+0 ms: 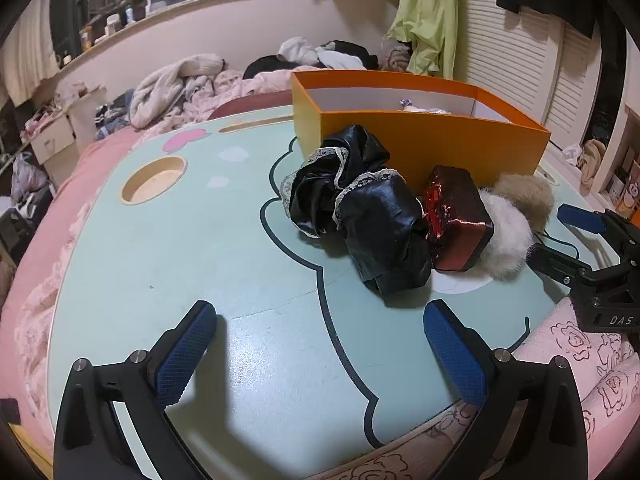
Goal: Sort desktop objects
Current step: 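Lift the black fabric bag out and drop it on the table with the left tool, then reach into the box and grasp the figurine keychain with the right tool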
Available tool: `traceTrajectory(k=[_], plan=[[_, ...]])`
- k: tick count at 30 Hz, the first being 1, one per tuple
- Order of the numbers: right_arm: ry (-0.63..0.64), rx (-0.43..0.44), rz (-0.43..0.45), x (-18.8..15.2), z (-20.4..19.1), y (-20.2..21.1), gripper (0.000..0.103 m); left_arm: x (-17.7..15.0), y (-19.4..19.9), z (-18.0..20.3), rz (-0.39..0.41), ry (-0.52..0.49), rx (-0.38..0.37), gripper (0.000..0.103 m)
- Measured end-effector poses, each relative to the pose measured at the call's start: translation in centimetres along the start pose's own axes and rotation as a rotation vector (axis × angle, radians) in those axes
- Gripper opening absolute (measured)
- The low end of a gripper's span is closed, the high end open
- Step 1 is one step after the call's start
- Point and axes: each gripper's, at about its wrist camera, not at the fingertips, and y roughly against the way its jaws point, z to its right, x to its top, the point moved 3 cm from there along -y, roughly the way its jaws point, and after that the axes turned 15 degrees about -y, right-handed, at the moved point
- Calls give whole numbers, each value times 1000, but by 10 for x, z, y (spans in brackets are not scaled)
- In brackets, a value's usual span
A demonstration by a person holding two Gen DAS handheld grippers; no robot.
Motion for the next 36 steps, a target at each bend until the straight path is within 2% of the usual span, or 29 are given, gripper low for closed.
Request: traceTrajectory(k=[1, 3, 8, 10, 12, 13, 15, 17, 19, 21, 24, 27, 31, 33, 36], plan=[[-5, 12, 2, 3, 1, 1, 100, -1, -1, -1, 0, 0, -1, 103], [-25, 32, 29, -9, -8, 30, 100, -1, 0, 0, 0, -1, 0, 103], [-105, 137, 110, 8, -4, 60, 98, -1, 1, 0, 0, -2, 0, 103], [-132, 168, 119, 26, -7, 70, 93, -1, 1, 0, 0, -1, -2, 103], [-159, 193, 121, 50, -11, 78, 77, -2, 1, 0, 0, -2, -1, 103], [-175, 207, 117, 62, -11, 79, 73, -2, 2, 0, 0, -2, -1, 103], [-212, 237, 64, 90, -12, 72, 60, -2, 2, 0, 1, -1, -1, 103], [-244, 247, -43, 118, -11, 51, 49, -2, 2, 0, 1, -2, -1, 103], [-259, 232, -120, 135, -11, 26, 48, -2, 2, 0, 1, -2, -1, 103], [-241, 178, -209, 145, -14, -8, 48, -3, 3, 0, 1, -2, -2, 103], [-260, 173, -306, 147, -23, -42, 48, -3, 3, 0, 1, -2, -2, 103], [-247, 189, -364, 141, -40, -59, 37, -5, 1, -1, 2, -2, -2, 103], [-187, 15, -388, 136, -49, -82, 35, -4, 4, 0, 2, -2, -2, 103], [-215, 37, -454, 133, -47, -91, 35, -4, 4, 0, 2, -2, -2, 103], [-256, 47, -475, 135, -41, -93, 36, -5, 4, 0, 2, -2, -2, 103]])
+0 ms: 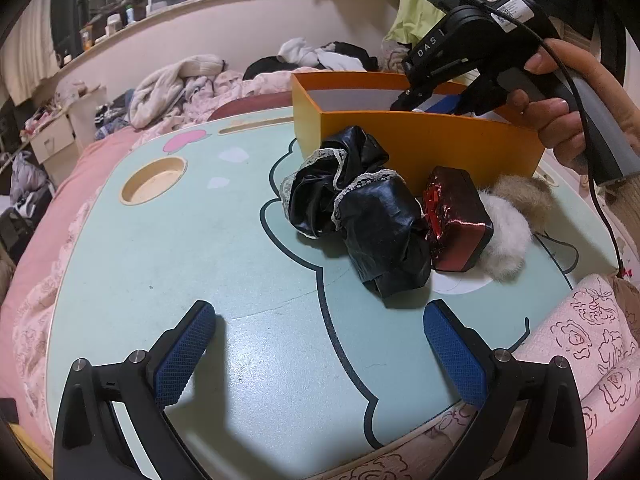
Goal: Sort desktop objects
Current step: 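Reach into the box and grasp the figurine keychain with the right tool, then place the figurine keychain on the table between the pompoms with the right tool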
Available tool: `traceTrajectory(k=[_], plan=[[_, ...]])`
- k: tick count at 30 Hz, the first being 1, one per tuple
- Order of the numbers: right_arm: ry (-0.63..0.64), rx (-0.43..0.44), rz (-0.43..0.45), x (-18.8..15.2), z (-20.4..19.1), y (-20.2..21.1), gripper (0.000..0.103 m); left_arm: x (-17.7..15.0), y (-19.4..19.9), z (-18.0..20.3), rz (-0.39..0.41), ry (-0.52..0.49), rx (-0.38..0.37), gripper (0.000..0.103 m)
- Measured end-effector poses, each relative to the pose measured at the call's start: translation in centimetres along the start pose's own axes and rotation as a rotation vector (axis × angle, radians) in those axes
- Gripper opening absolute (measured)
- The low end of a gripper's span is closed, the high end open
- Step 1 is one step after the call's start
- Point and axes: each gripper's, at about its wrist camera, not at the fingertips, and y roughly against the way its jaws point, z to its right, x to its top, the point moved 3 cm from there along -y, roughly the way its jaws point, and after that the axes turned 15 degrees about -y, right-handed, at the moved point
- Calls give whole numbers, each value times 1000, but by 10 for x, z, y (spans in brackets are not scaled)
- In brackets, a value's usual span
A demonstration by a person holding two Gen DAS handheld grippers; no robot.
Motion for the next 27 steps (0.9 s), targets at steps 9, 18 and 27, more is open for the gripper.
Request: traceTrajectory(k=[9, 18, 27], plan=[[-99, 223, -2, -2, 26, 16, 36, -1, 1, 0, 1, 0, -1, 103], [42, 396, 233, -50, 2, 110, 36, -2, 2, 0, 2, 0, -1, 103], [245, 374, 254, -136, 0, 125, 36, -3, 3, 0, 3, -1, -1, 103]])
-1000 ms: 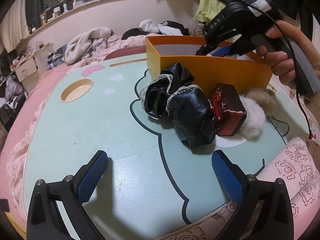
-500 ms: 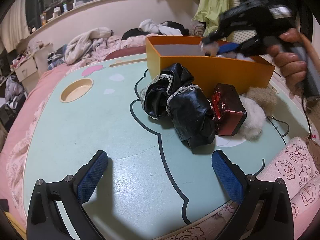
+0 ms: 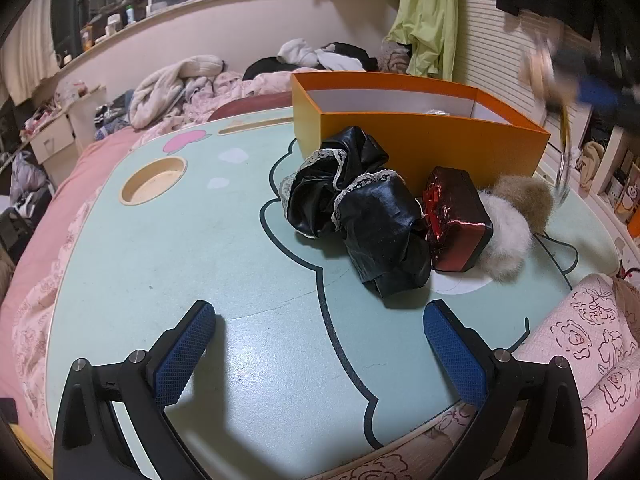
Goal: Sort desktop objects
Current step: 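Place the figurine keychain on the table between the pompoms with the right tool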
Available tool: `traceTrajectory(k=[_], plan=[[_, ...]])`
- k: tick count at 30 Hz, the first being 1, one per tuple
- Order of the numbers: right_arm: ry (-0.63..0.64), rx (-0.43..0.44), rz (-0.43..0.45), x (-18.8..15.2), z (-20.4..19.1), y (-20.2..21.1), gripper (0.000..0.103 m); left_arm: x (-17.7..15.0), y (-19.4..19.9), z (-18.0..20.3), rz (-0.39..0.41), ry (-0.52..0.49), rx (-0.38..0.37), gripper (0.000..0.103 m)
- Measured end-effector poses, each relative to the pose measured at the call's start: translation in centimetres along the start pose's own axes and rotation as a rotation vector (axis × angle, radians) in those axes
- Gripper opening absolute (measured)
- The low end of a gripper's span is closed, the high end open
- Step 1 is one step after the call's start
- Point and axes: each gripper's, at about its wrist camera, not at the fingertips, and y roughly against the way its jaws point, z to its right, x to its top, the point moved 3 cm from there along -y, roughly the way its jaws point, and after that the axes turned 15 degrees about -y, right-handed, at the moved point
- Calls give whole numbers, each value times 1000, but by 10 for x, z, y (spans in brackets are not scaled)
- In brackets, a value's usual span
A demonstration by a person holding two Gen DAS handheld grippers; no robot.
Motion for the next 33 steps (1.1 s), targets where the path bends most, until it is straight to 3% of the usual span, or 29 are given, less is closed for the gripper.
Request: traceTrajectory(k=[4, 7, 10, 11, 12, 17, 21, 22, 24, 28, 30, 33], plan=[[-35, -84, -38, -8, 31, -31, 36, 0, 1, 0, 1, 0, 0, 103], [-119, -85, 11, -1, 51, -38, 37, 0, 1, 0, 1, 0, 0, 103], [-159, -61, 97, -3, 60, -21, 58, -1, 1, 0, 1, 0, -1, 103], [-132, -68, 122, -8, 58, -13, 74, -1, 1, 0, 1, 0, 0, 103], [-91, -89, 143, -16, 55, -6, 84, -1, 1, 0, 1, 0, 0, 103], [114, -292, 163, -70, 58, 2, 84, -1, 2, 0, 2, -1, -1, 103], [152, -378, 115, -97, 78, -18, 86, -2, 2, 1, 2, -4, -1, 103], [186, -412, 168, -98, 78, -25, 90, -2, 3, 1, 3, -7, 2, 103], [154, -408, 159, -91, 82, -33, 96, -3, 3, 2, 4, -6, 1, 103], [151, -407, 165, -85, 87, -46, 99, 1, 7, 4, 10, -2, 15, 102], [152, -404, 165, -84, 89, -51, 99, 4, 17, 2, 39, 8, 31, 95], [151, -404, 166, -84, 88, -50, 99, 18, 36, -6, 114, 60, 26, 77]])
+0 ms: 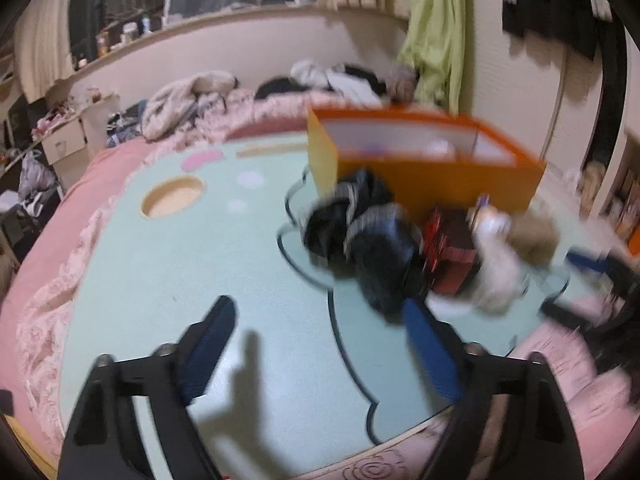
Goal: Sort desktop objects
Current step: 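Place the figurine keychain on the table between the pompoms with the right tool, then reach into the box and grasp the teal toy car with the left tool, then set the teal toy car on the table beside the keychain with the left tool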
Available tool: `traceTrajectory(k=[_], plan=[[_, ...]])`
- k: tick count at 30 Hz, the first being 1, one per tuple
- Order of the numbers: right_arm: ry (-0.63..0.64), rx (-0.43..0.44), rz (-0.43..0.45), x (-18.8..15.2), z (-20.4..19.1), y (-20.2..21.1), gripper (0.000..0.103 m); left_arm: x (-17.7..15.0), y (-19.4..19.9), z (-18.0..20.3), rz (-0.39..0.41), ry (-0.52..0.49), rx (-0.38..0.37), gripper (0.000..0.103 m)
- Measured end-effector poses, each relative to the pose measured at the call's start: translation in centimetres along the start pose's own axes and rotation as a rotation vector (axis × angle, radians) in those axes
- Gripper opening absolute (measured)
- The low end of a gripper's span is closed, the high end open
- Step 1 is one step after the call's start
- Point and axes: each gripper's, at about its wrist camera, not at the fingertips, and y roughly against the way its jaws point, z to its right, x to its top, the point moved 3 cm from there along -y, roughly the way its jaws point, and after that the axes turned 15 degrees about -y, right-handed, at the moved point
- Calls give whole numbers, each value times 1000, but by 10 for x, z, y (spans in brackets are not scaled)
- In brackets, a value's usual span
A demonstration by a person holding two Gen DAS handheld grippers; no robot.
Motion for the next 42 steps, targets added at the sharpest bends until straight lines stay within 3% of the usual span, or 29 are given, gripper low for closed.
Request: traceTrajectory(k=[2, 4, 7, 11, 14, 18, 20, 23, 25, 26, 29, 32, 37, 42], plan=[[1, 0, 0, 0, 0, -1, 99, 17, 12, -5, 58, 48, -52, 56], [1, 1, 1, -1, 1, 0, 99, 45, 21, -5, 112, 75, -147, 42], [1, 1, 1, -1, 1, 1, 99, 92, 12, 10, 86, 45, -292, 40], [1, 2, 1, -1, -1, -1, 99, 145, -45, 39, -86, 47, -441, 40], [1, 3, 2, -1, -1, 0, 100, 165, -100, 68, -270, -7, -422, 40], [0, 6, 3, 1, -1, -2, 100, 166, -148, 88, -458, -32, -377, 40], [0, 8, 6, 1, 5, -2, 100, 162, -165, 94, -508, -87, -314, 42], [0, 6, 8, 3, 12, 0, 100, 157, -178, 104, -533, -46, -411, 37], [-3, 8, 7, 2, 16, 0, 101, 160, -183, 103, -493, -50, -385, 23], [-2, 8, 8, 3, 16, 1, 101, 161, -185, 100, -485, -22, -382, 23], [-1, 8, 10, 3, 17, 0, 101, 156, -188, 84, -436, 107, -465, 22], [0, 8, 12, 2, 17, 2, 101, 147, -174, 71, -334, 155, -499, 22], [0, 8, 11, 2, 16, 3, 101, 152, -106, 54, -112, 242, -623, 22], [0, 9, 11, 2, 17, 3, 101, 133, -42, 40, -4, 231, -577, 22]])
